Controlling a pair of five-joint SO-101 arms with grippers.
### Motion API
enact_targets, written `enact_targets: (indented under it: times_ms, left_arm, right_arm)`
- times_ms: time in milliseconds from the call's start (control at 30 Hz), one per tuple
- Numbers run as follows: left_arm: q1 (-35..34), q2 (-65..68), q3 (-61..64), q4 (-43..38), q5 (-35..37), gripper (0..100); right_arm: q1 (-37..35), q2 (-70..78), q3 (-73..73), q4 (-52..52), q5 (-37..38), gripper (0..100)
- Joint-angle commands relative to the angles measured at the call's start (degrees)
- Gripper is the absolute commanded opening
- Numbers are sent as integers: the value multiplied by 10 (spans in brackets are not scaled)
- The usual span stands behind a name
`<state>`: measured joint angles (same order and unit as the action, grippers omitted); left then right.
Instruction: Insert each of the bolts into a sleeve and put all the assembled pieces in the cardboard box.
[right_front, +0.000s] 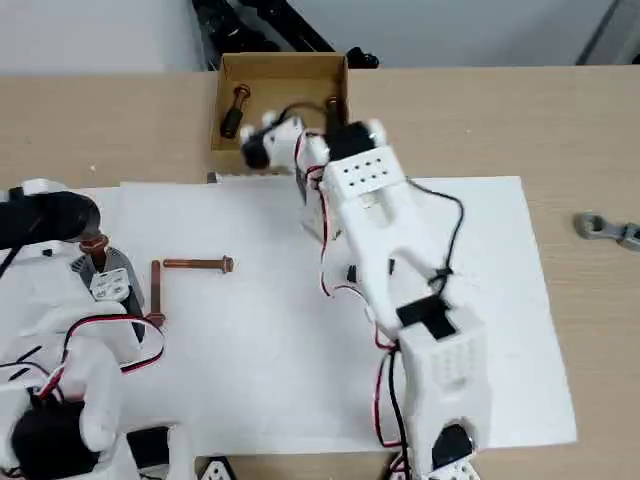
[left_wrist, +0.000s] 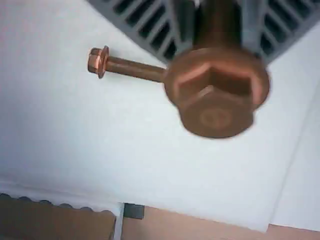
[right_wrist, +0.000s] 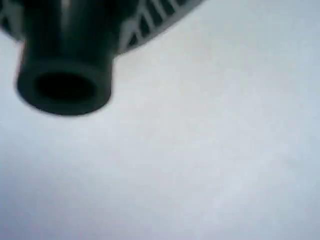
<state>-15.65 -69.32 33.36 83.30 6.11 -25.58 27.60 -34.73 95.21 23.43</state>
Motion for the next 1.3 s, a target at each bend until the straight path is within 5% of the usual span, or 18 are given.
enact_targets:
  times_ms: [0,500,900,1133,1267]
  left_arm:
    - [-4,0,-8,-20,-2,7]
    - [-4,0,-8,-42,-12,7]
    - [-1,1,11,-80,-23,8]
    - [0,1,34,-110,-22,9]
    - [1,1,34,-122,-22,10]
  right_arm:
    - [-1,-123,-6,4,-14,2]
    - [1,-473,-4,4,-24,2]
    - [153,-618,30,7,-438,2]
    - [19,-722,294,-11,-534,2]
    - [-19,-783,482,-128,-528,2]
